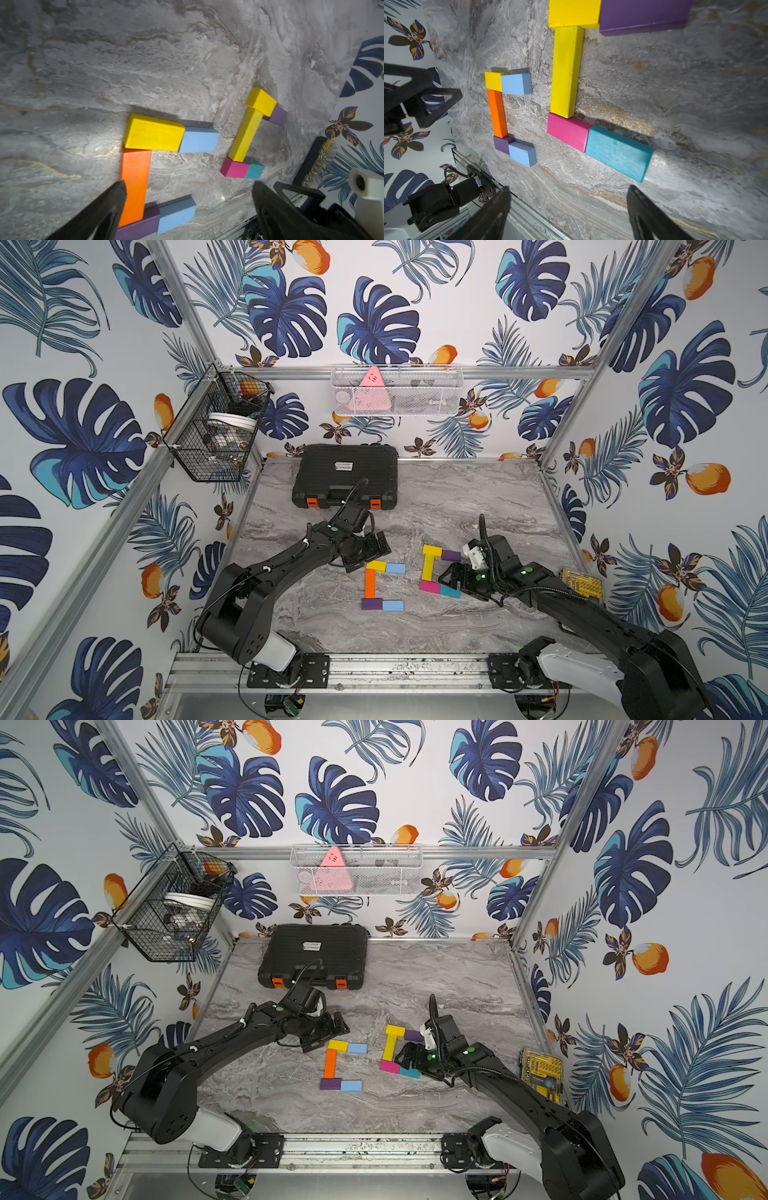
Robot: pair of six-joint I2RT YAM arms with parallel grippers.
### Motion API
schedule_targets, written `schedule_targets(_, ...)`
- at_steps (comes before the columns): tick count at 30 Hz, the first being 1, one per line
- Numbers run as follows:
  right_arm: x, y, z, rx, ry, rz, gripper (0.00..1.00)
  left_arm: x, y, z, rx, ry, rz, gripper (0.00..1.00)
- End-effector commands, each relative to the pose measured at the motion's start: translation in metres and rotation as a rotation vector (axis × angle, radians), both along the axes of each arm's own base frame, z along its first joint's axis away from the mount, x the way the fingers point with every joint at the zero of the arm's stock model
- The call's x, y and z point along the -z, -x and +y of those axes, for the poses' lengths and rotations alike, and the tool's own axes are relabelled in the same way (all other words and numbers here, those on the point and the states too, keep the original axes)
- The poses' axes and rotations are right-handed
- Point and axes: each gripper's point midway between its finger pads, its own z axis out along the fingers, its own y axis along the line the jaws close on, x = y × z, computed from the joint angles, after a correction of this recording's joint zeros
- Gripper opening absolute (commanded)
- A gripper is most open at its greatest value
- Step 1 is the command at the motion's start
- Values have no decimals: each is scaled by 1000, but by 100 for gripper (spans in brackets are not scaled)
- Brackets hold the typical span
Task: Assemble the letter c with building blocks
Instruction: Adjust the building block at the center of the board.
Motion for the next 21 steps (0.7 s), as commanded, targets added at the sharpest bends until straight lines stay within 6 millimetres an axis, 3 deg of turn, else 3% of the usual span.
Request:
schedule_targets(1, -8, -13, 18, 2, -15, -39, 89, 3, -10, 7, 9, 7, -25, 99)
schedule_targets(6, -16, -26, 65, -81, -30, -65, 88, 4, -25, 25, -43, 25, -29, 99)
schedule_targets(12, -14, -46, 105, -124, -19, -84, 88, 4, -34, 41, -91, 54, -23, 99)
schedule_targets(21, 15, -61, 132, -139, 43, -61, 88, -1, -39, 50, -117, 86, -29, 99)
